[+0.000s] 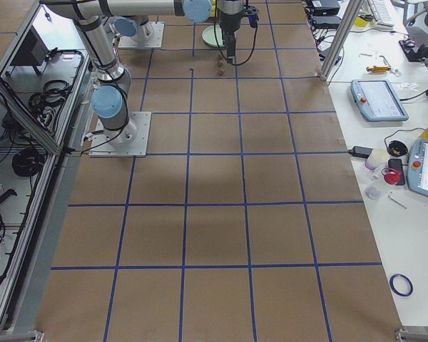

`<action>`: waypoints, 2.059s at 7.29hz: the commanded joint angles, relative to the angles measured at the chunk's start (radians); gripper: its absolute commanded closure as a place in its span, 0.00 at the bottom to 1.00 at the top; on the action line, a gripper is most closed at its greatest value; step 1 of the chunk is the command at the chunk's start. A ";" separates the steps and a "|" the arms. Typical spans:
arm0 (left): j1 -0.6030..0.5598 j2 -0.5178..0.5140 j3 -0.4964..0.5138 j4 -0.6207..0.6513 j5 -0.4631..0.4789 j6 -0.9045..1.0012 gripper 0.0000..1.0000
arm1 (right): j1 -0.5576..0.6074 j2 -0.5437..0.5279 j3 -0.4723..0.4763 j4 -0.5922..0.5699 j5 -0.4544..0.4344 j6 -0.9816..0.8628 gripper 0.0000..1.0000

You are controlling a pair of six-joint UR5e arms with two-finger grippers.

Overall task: Collect all strawberries into plate
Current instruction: 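Reach the left gripper to the strawberry nearest the plate and grasp it, then lower the strawberry onto the green plate and open the left gripper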

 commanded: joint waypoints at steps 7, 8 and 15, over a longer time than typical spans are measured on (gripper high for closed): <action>-0.001 -0.126 -0.067 0.112 0.001 -0.047 0.79 | -0.001 0.000 0.007 -0.013 0.002 0.005 0.00; -0.001 -0.126 -0.064 0.112 0.000 -0.046 0.93 | -0.001 0.000 0.007 -0.013 0.002 0.005 0.00; 0.153 -0.011 -0.087 -0.090 0.193 0.145 0.63 | -0.001 0.000 0.013 -0.013 0.003 0.004 0.00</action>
